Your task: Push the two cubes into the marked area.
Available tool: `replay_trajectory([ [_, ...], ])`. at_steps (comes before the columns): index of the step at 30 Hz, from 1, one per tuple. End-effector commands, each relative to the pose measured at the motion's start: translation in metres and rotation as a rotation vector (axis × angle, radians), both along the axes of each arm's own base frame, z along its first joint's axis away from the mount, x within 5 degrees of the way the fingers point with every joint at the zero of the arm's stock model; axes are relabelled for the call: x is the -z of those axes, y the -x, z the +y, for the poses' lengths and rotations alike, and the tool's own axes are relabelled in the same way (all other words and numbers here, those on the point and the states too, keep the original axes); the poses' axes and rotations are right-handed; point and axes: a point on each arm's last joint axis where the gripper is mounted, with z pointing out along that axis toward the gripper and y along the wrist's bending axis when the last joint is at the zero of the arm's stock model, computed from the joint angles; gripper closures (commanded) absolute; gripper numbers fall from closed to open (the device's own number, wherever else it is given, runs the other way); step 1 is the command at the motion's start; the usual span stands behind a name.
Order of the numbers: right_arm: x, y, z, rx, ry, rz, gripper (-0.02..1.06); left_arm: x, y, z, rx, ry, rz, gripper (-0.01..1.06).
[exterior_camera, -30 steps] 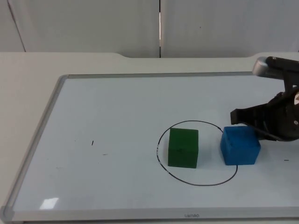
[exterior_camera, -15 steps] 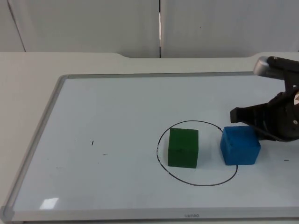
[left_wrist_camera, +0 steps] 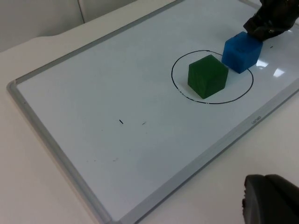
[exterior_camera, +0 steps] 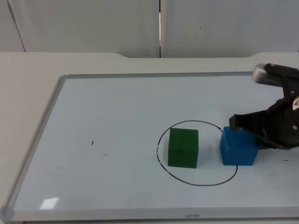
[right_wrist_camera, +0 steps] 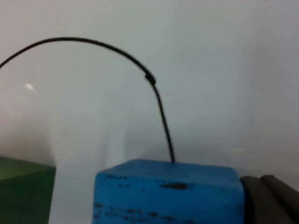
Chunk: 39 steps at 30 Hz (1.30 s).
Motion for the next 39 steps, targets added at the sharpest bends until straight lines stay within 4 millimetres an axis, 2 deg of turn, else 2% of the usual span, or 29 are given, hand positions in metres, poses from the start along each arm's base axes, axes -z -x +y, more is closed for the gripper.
replay_trajectory([
  [1, -0.002, 0.002, 0.009, -0.018, -0.008, -0.003, 1.04, 0.001, 0.000, 0.000, -0.001, 0.004, 0.000, 1.05],
  [6, -0.003, 0.004, 0.018, -0.035, -0.022, -0.025, 1.04, 0.001, 0.000, 0.000, -0.001, 0.004, 0.000, 1.05],
  [26, -0.003, 0.005, 0.018, -0.031, -0.024, -0.018, 1.04, 0.001, 0.000, 0.000, -0.001, 0.004, 0.000, 1.05],
  [33, -0.005, 0.011, 0.036, -0.086, -0.041, -0.060, 1.04, 0.001, 0.000, 0.000, -0.001, 0.004, 0.000, 1.05],
  [39, -0.005, 0.010, 0.037, -0.073, -0.049, -0.059, 1.04, 0.001, 0.000, 0.000, -0.001, 0.004, 0.000, 1.05],
])
